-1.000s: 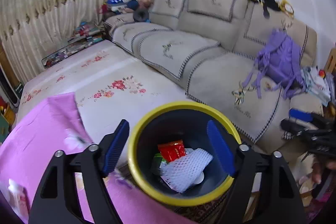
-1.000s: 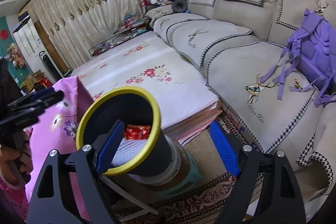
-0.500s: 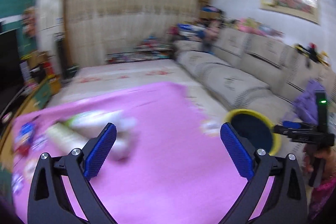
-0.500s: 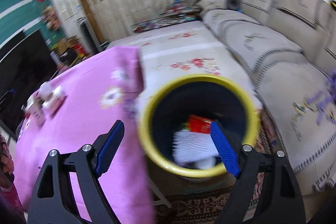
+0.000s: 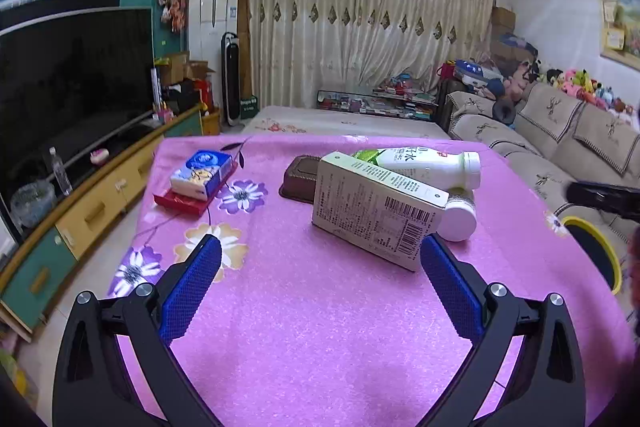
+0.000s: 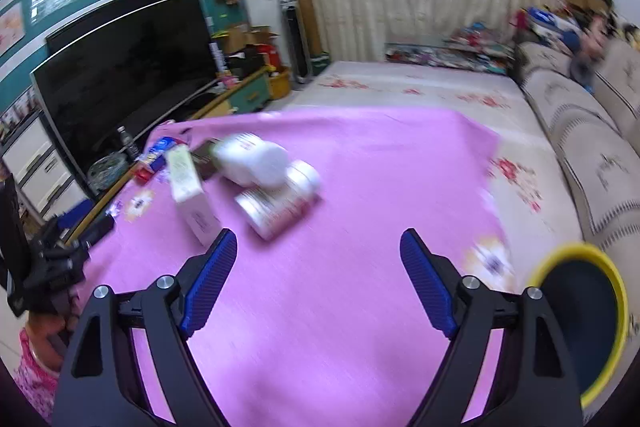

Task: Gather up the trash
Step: 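Reach the right tool to the white milk bottle and grasp it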

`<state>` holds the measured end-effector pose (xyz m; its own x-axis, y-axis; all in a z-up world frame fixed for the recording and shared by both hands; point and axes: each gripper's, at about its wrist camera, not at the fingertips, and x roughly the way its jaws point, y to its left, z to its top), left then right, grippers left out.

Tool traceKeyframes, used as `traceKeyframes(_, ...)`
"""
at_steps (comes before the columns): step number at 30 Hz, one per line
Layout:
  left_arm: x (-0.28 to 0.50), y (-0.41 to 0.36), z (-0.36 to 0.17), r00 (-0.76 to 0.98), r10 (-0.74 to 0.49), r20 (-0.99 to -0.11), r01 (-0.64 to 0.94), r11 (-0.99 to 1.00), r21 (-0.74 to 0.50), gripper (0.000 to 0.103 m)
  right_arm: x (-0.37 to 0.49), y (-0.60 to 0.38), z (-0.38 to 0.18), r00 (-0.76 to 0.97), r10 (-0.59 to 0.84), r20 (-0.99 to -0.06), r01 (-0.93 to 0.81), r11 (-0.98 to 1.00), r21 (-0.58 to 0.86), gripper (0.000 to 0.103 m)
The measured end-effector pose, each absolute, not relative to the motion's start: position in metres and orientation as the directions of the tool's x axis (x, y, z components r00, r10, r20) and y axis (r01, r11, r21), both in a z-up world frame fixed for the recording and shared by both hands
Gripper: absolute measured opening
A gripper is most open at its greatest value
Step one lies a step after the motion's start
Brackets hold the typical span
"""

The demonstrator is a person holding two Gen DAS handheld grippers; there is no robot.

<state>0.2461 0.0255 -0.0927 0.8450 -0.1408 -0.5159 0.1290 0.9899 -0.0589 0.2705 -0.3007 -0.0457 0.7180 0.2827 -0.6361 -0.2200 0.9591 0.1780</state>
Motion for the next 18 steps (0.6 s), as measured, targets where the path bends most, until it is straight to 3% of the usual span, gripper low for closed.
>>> traceKeyframes(9, 0.236, 0.001, -0.087, 0.853, -0.147, -0.501, 0.166, 0.986, -0.007, 0.098, 0.349, -0.248, -0.055, 0.679, 0.362, -0.639, -0.361, 0.922, 0.138, 0.079)
traceKeyframes(18, 0.236, 0.001, -0.087, 0.846, -0.157, -0.509, 0.167, 0.986, -0.025, 0.098, 0.374, -0.243, -0.079, 0.606, 0.473, -0.639, -0.425, 0.872, 0.242, 0.077)
